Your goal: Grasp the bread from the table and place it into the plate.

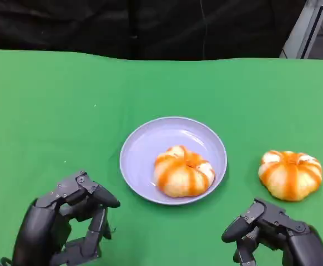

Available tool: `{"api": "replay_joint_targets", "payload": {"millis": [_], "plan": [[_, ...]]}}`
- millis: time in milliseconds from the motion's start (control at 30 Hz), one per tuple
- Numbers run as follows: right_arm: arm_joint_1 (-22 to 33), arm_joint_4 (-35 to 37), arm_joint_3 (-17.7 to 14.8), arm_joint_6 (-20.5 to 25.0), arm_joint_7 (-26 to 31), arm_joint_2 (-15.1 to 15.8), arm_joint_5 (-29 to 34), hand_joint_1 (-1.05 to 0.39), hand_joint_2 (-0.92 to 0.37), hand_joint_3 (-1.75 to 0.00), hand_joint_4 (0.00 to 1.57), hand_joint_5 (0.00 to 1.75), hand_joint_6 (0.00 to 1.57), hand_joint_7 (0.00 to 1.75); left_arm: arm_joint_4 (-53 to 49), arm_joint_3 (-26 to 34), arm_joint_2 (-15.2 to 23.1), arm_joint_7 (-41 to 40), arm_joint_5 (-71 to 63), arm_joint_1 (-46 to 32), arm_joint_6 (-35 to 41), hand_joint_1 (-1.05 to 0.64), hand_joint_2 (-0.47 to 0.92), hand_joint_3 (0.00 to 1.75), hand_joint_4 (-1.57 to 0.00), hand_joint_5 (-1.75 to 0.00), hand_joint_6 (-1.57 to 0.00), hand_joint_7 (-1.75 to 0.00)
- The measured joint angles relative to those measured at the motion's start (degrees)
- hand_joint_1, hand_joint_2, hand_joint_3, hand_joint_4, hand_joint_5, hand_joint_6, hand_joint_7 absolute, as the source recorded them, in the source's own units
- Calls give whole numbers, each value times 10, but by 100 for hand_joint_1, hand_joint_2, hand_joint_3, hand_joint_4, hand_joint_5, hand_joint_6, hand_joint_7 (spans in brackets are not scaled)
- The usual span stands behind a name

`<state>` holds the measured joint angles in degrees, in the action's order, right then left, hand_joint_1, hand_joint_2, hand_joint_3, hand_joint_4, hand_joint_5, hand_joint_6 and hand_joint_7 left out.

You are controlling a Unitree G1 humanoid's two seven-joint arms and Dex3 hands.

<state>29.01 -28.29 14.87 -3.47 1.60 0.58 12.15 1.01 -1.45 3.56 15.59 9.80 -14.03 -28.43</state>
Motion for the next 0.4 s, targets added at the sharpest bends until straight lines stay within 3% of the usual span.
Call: {"api": "replay_joint_targets", "payload": {"millis": [400], "plan": [[2, 0, -9, -5, -6, 4, -5, -3, -52, -116, 62, 161, 71, 129, -18, -2, 0, 1, -9, 7, -24, -15, 51, 116, -87, -175, -76, -161]]}}
